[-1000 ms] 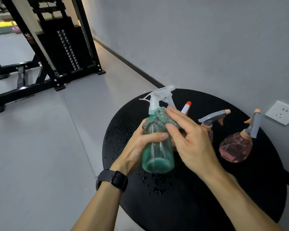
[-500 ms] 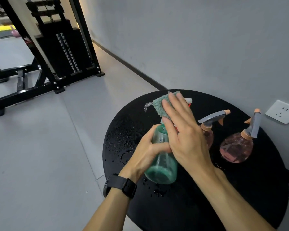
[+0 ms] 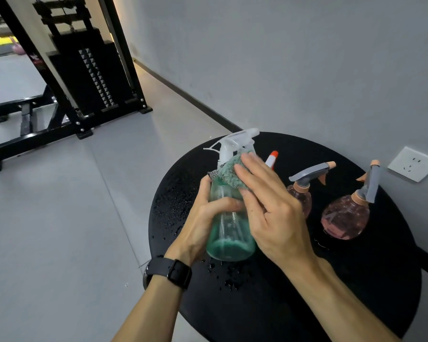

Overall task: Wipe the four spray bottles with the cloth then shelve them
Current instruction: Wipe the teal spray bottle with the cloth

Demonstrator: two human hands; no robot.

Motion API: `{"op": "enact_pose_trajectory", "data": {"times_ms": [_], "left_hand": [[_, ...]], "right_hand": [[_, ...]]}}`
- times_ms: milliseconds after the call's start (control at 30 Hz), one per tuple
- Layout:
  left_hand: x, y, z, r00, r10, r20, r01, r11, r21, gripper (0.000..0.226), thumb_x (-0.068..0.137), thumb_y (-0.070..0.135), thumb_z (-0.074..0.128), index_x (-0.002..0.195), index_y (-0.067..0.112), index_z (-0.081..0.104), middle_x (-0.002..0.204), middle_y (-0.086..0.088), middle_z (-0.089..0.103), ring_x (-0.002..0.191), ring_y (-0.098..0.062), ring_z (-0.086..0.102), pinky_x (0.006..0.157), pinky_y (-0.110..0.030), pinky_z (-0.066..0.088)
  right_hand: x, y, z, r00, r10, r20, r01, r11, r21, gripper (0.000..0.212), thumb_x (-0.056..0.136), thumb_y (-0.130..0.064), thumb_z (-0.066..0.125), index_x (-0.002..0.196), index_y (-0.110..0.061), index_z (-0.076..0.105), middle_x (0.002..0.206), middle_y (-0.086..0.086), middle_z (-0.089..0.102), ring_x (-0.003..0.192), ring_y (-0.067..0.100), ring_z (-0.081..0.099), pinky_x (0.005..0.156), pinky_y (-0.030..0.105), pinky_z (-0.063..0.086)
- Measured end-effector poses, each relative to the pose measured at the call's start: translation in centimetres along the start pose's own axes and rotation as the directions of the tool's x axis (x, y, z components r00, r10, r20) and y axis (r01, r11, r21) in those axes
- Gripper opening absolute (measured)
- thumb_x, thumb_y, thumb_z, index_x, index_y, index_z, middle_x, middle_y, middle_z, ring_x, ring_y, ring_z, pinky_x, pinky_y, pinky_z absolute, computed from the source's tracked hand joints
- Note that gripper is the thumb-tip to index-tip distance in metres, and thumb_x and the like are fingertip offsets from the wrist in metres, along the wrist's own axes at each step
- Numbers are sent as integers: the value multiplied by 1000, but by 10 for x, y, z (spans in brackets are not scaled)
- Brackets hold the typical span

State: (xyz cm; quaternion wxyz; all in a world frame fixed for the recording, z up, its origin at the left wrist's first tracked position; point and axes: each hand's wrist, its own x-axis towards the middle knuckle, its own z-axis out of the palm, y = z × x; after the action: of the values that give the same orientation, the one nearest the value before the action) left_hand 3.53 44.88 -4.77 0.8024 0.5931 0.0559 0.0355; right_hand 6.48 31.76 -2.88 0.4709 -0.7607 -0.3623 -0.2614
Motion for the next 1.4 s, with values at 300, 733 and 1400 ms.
{"op": "enact_pose_trajectory", "data": {"times_ms": [300, 733, 1400], "left_hand": [[-3, -3, 4, 996, -25, 82, 16, 994, 109, 62, 63, 14, 73, 122, 21, 56, 105, -15, 66, 98, -33, 64, 96, -63, 46], [-3, -1, 3, 996, 82, 35, -84, 995, 49, 63, 60, 13, 72, 119, 22, 55, 105, -15, 65, 95, -34, 64, 81, -43, 53], [-4, -1, 7, 977, 192, -92, -105, 808, 579, 32, 80, 23, 80, 100, 31, 56, 89, 18, 65, 77, 5, 60, 69, -13, 46]], "right_hand": [[14, 6, 0, 993, 5, -121, -14, 997, -72, 36, 94, 2, 55, 130, 3, 56, 142, 16, 50, 139, 28, 39, 107, 54, 41], [-5, 22, -2, 998, -23, -58, 15, 991, -134, 32, 96, 0, 51, 126, 6, 58, 140, 16, 52, 138, 26, 41, 107, 49, 42], [13, -13, -10, 994, -106, -7, 105, 991, -82, 37, 91, 11, 57, 127, 5, 57, 141, 17, 51, 140, 28, 38, 110, 49, 39]]}}
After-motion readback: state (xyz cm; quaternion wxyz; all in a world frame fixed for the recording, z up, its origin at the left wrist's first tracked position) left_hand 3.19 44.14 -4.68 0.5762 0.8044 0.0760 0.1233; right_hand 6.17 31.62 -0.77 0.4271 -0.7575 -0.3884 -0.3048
